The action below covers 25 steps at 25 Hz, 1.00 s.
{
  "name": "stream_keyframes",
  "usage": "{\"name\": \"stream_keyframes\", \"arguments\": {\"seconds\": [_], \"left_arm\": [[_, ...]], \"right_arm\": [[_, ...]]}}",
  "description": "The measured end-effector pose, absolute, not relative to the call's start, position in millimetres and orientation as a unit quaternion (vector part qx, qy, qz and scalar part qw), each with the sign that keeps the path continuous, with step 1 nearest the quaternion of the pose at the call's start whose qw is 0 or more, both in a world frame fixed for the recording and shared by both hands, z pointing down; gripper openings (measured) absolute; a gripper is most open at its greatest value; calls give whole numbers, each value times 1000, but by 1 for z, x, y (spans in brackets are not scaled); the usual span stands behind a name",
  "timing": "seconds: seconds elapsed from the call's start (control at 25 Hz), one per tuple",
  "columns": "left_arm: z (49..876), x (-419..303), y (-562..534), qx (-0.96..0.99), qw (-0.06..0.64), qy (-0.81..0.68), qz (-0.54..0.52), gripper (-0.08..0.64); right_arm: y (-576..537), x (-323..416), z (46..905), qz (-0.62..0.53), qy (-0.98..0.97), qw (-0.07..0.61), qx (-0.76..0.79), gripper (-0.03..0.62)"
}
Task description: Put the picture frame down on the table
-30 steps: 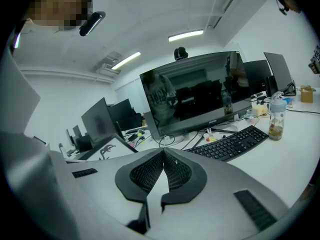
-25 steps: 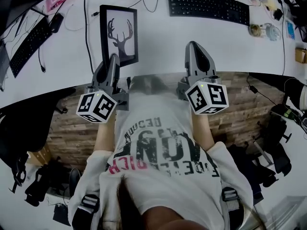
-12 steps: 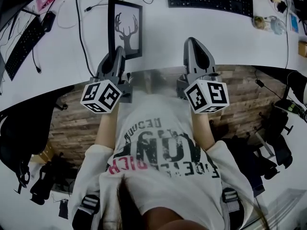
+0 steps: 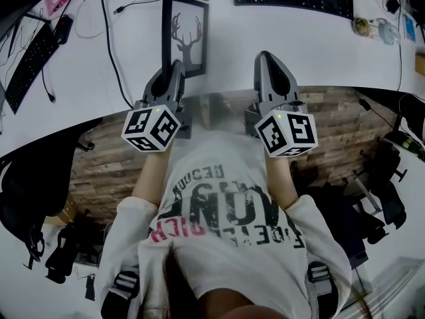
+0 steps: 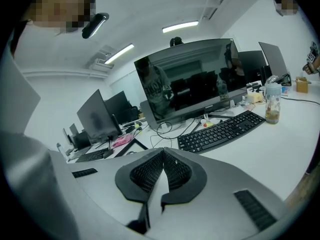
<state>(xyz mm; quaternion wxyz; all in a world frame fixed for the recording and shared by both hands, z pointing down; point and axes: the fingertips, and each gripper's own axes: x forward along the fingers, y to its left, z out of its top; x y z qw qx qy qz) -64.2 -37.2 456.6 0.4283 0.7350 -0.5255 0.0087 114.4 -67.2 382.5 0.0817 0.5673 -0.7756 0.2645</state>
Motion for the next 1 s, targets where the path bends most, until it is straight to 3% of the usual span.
{"name": "stream_keyframes", "arguments": {"seconds": [1.0], "left_arm": [[485,-79,-34,705,450,-546,49,61]], "right_arm": [[-58,107,383,263,-771,84,574,1]]}}
